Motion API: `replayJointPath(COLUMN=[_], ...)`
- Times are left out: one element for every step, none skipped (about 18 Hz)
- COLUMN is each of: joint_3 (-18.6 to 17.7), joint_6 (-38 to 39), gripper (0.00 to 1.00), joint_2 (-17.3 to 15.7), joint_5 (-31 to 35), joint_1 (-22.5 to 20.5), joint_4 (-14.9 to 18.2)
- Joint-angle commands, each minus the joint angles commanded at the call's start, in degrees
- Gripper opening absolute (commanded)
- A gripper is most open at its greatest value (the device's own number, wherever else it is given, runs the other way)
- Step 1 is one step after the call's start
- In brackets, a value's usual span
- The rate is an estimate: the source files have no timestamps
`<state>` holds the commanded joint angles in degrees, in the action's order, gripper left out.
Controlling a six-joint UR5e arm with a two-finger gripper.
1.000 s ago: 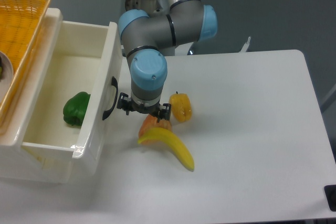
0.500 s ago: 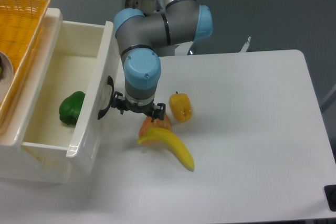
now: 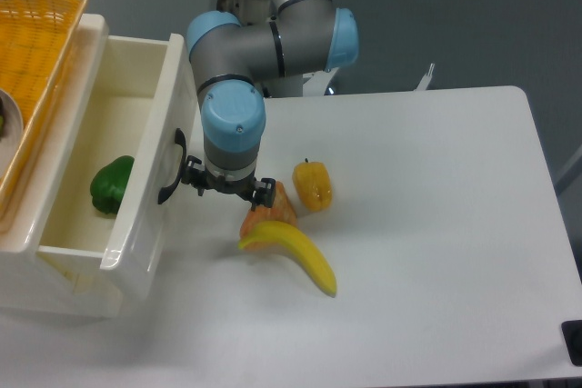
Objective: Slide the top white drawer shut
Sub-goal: 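Lower the gripper beside the drawer front near its black handle, then push the drawer front with the gripper, sliding the drawer into the unit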
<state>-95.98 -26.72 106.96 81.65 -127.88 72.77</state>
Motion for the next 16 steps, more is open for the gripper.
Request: replayJointPath(joint_3=[0.00,0.00,0.00,0.09,0.17,0.18,0.44,0.61,0.62,0.62,0.70,0.70,0.70,0.70,0.79,0.79], joint_6=[0.00,0.00,0.00,-0.09,-0.09,-0.09,-0.09,0.00,0.00,0.00,-0.09,0.00,0.00,0.00,0.00,0.00], gripper=[1.00,1.00,1.00,1.00,1.00,1.00,1.00,1.00,1.00,1.00,1.00,1.00,1.00,1.00,1.00,1.00], joint_2=[-0.09,-0.26,-0.26,-0.35,-0.35,-0.35,-0.35,-0.35,-0.35,-0.44,-0.53,-0.62,-0.62,-0.70,-0.70,-0.62], joint_5=[-0.17,-0.35,-0.61,-0.62,-0.62,-0.70,-0.79,-0.79,-0.79,-0.79,-0.79,-0.70,-0.70,-0.70,-0.70,-0.62], joint_1=[0.26,0.44,0.70,1.05,1.23,1.32,1.84,2.20,2.29,2.37,2.37,2.55,3.07,3.25,3.34,3.60], joint_4=[0.00,0.00,0.00,0.00,-0.09,-0.09,-0.09,-0.09,-0.09,-0.09,-0.09,-0.09,-0.09,-0.09,-0.09,-0.09])
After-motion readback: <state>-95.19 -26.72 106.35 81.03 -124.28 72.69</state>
